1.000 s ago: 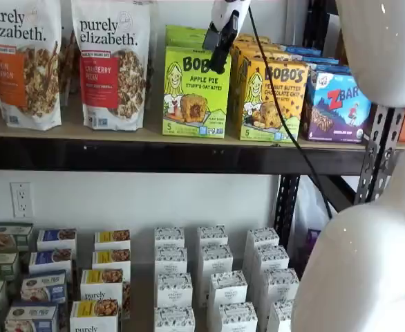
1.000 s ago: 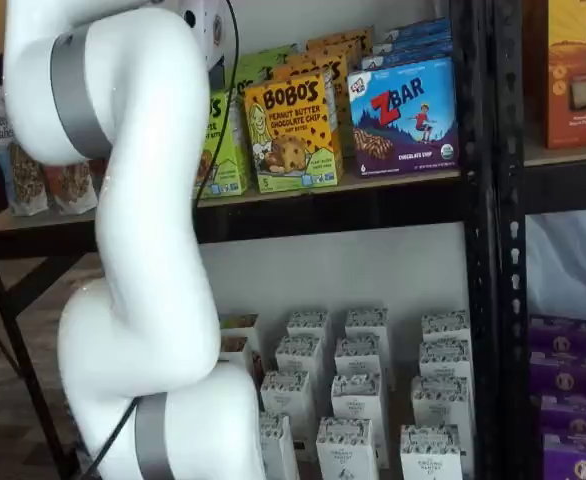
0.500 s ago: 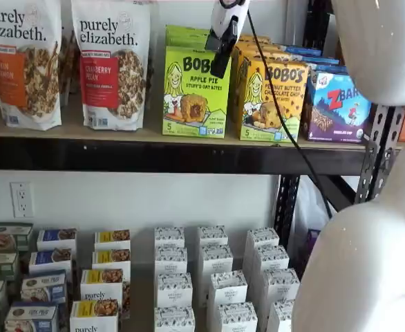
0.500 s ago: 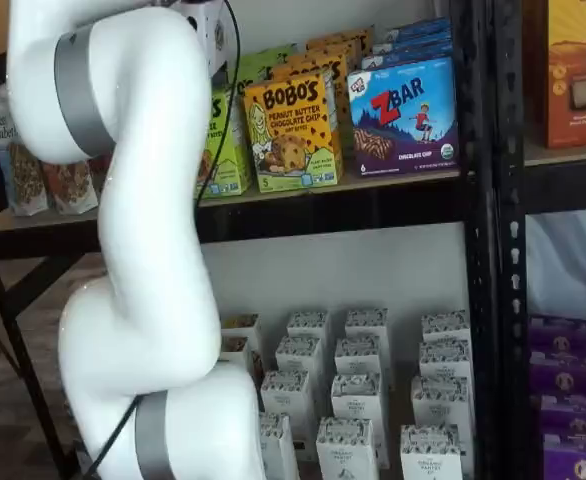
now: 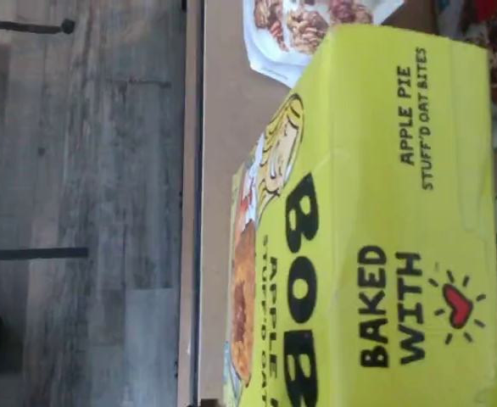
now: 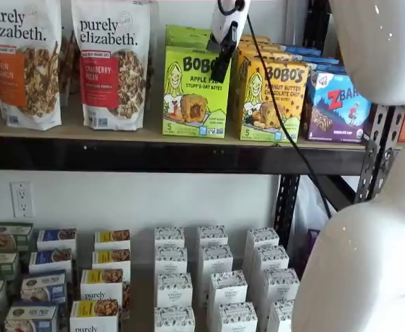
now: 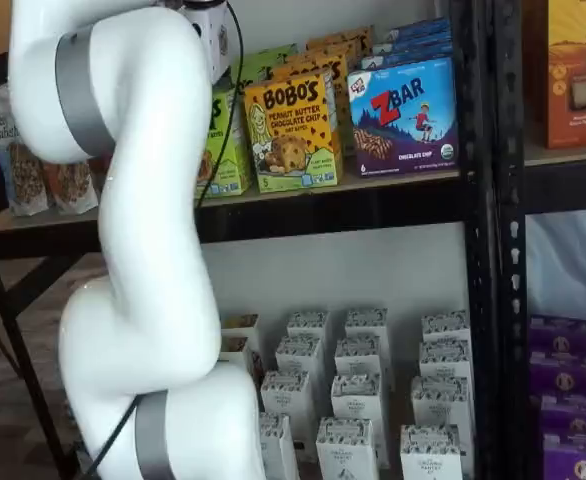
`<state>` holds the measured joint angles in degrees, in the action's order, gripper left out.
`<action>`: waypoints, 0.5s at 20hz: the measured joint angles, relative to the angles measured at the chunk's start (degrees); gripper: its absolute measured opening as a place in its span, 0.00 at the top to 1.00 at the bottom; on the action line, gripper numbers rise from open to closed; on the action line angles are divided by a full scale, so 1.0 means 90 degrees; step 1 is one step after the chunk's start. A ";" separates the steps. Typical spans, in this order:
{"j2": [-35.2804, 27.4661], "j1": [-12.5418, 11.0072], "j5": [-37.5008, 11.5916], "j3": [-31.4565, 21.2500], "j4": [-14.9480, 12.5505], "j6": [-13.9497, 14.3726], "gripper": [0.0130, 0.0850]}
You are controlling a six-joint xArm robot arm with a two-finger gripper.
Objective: Pick the green box on the top shelf, the fourth from the left
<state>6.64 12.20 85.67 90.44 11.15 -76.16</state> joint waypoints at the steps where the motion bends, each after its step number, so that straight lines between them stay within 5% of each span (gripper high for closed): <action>1: 0.0003 -0.0007 -0.0021 -0.0011 0.0011 -0.0007 0.11; 10: -0.0026 -0.0080 0.0006 0.0031 0.0081 -0.0073 0.39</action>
<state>6.40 11.47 85.72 90.72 11.88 -76.82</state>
